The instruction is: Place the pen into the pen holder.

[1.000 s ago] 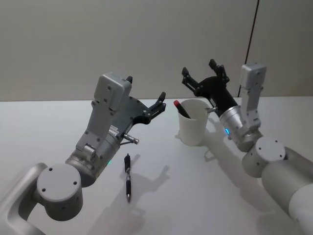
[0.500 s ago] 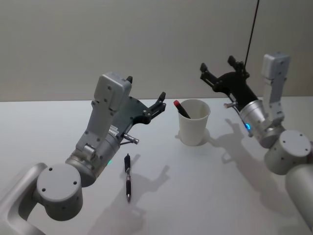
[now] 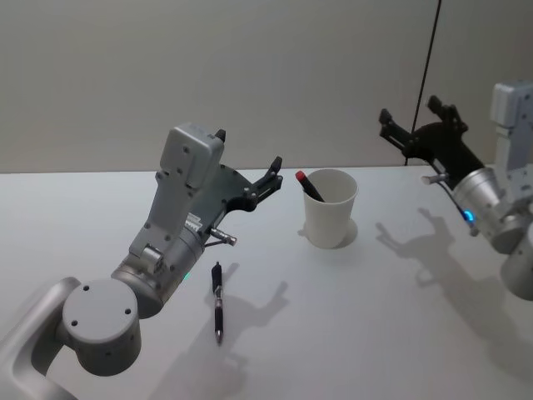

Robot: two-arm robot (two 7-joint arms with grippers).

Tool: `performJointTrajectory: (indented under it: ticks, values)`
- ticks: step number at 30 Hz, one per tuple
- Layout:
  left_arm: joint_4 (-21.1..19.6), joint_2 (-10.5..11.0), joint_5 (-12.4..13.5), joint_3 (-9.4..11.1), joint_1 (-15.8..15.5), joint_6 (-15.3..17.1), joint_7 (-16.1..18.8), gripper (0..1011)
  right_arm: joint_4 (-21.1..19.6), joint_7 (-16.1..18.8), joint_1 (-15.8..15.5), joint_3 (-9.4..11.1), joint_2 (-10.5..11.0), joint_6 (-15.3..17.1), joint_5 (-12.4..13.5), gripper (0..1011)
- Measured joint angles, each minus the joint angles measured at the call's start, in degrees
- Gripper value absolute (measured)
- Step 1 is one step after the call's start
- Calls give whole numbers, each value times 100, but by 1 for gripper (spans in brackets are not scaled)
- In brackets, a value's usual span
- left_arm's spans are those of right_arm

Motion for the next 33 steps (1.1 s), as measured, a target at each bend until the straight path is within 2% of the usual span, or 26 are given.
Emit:
performJointTrajectory:
  ticks: [7,16,33]
  values:
    - [0,0,0,0,0,0,0,1003,-511,61,-249,168,187,379,-89,1001]
    - [0,0,0,0,0,0,0,1003,-977,128,-481,321,361,746,-183,1001]
    - [0,0,0,0,0,0,0,1003,-1602,220,-877,590,657,1261,-265,1002]
